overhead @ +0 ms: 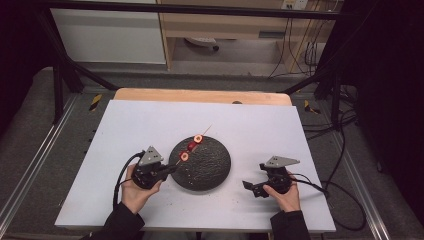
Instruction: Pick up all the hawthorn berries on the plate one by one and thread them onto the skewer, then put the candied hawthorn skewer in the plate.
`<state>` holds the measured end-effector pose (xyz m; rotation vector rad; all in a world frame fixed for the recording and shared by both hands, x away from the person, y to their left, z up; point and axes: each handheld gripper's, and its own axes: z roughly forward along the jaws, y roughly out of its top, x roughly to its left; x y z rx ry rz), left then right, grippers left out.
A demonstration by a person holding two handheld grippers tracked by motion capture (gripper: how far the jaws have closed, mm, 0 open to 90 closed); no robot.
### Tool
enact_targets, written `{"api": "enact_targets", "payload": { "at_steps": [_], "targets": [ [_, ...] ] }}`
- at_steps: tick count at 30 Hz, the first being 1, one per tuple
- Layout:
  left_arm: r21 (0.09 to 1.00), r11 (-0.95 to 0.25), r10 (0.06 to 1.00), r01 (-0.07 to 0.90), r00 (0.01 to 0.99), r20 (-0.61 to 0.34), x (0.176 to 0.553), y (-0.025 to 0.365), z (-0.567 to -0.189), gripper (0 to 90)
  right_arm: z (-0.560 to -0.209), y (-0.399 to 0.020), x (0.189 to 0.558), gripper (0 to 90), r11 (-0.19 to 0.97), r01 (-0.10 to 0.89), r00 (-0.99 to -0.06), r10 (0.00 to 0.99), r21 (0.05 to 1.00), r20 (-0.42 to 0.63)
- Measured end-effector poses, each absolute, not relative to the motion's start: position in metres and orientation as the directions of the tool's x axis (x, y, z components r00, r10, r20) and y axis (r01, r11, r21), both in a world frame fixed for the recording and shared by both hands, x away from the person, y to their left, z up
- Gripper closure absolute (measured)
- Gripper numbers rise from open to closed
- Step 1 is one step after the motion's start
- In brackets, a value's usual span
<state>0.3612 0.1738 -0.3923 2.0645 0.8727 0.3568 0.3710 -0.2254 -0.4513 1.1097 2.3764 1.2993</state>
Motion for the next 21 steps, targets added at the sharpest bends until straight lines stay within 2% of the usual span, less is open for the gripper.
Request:
{"api": "enact_targets", "payload": {
  "at_steps": [21],
  "targets": [
    [0.720, -0.478, 0.683, 0.503, 0.728, -0.056, 0.391, 0.140, -0.387, 87.9, -0.455, -0.238, 0.363, 0.6, 0.306, 0.532, -0.675, 0.717, 0.790, 0.177]
  ]
}}
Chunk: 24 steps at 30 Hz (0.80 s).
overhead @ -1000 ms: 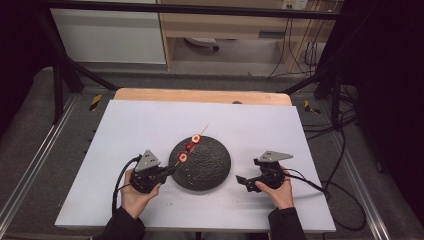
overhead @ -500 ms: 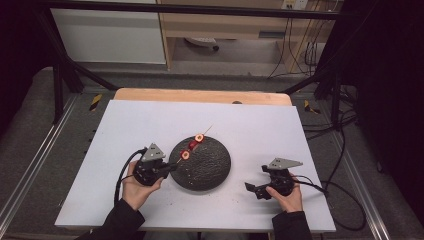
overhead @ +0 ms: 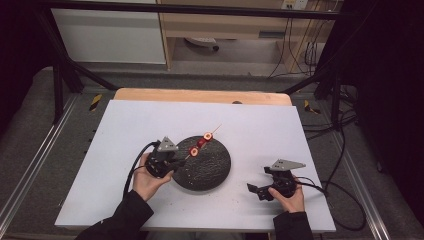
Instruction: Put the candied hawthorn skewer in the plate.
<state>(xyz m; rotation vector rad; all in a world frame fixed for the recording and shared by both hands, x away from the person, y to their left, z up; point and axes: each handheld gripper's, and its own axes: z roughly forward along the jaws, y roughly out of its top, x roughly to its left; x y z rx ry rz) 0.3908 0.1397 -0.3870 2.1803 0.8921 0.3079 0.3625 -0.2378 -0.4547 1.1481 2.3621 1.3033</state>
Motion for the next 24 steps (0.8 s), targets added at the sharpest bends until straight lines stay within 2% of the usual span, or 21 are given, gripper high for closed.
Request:
{"api": "enact_targets", "payload": {
  "at_steps": [24],
  "targets": [
    [0.618, -0.560, 0.689, 0.552, 0.725, -0.023, 0.391, 0.112, -0.426, 87.9, -0.454, -0.243, 0.361, 0.6, 0.284, 0.533, -0.669, 0.718, 0.797, 0.192]
  ]
}}
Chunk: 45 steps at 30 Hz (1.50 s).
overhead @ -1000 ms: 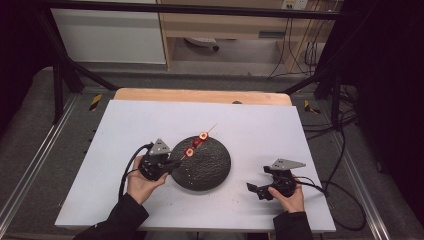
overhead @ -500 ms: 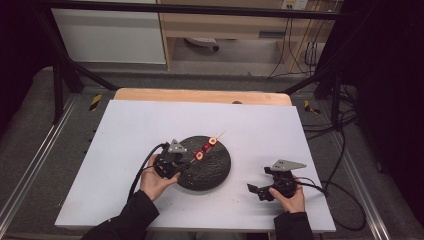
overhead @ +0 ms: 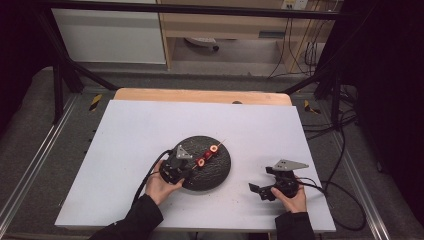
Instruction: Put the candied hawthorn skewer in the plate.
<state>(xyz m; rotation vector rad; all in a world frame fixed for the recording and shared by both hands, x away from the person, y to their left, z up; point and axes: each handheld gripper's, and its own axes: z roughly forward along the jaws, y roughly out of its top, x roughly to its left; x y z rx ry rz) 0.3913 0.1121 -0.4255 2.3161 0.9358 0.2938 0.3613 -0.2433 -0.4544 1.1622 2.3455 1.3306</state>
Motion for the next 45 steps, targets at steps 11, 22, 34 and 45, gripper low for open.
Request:
{"api": "enact_targets", "payload": {
  "at_steps": [11, 22, 34, 45],
  "targets": [
    [0.637, -0.548, 0.700, 0.542, 0.714, -0.005, 0.391, 0.117, -0.427, 80.5, -0.454, -0.244, 0.361, 0.6, 0.285, 0.534, -0.666, 0.722, 0.796, 0.188],
    [0.674, -0.531, 0.686, 0.513, 0.728, -0.013, 0.385, 0.154, -0.407, 41.8, -0.455, -0.243, 0.361, 0.6, 0.283, 0.538, -0.660, 0.727, 0.794, 0.189],
    [0.692, -0.498, 0.714, 0.523, 0.700, -0.014, 0.375, 0.201, -0.404, 7.4, -0.453, -0.245, 0.360, 0.6, 0.273, 0.543, -0.656, 0.728, 0.794, 0.198],
    [0.736, -0.424, 0.750, 0.527, 0.660, -0.040, 0.355, 0.236, -0.433, 5.3, -0.454, -0.245, 0.360, 0.6, 0.276, 0.546, -0.654, 0.730, 0.791, 0.197]
  ]
}}
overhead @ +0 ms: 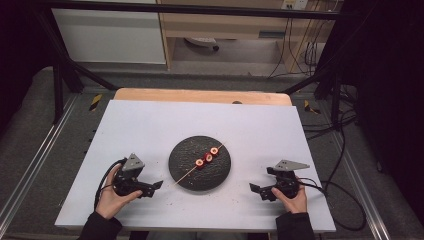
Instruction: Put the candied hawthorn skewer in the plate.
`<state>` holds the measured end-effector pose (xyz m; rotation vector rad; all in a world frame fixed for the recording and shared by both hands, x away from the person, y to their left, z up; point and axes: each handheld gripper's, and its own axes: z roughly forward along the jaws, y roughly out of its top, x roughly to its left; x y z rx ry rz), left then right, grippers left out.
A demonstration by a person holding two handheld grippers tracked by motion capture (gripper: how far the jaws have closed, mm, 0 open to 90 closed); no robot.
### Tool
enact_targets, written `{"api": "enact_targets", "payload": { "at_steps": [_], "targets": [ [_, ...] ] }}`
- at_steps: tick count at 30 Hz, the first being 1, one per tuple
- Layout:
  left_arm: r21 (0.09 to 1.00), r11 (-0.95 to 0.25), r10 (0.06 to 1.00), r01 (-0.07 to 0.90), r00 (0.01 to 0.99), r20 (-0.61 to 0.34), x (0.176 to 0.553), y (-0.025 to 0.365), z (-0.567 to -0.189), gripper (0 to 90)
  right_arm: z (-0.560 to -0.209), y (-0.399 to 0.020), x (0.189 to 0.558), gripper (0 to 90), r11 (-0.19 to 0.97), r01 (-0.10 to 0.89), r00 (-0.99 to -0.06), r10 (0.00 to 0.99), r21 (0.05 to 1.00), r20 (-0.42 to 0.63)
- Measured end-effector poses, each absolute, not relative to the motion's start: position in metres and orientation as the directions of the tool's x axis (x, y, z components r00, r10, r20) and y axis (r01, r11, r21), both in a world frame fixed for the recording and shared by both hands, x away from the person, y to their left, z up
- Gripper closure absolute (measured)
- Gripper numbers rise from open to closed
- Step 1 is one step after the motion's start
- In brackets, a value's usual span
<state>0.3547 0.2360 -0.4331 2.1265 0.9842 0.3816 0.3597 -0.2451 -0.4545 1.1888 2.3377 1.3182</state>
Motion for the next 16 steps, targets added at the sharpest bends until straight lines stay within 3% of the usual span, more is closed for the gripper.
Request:
{"api": "enact_targets", "payload": {
  "at_steps": [16],
  "targets": [
    [0.749, -0.401, 0.759, 0.527, 0.649, -0.051, 0.347, 0.261, -0.448, 6.4, -0.458, -0.246, 0.357, 0.6, 0.304, 0.557, -0.658, 0.729, 0.773, 0.187]
  ]
}}
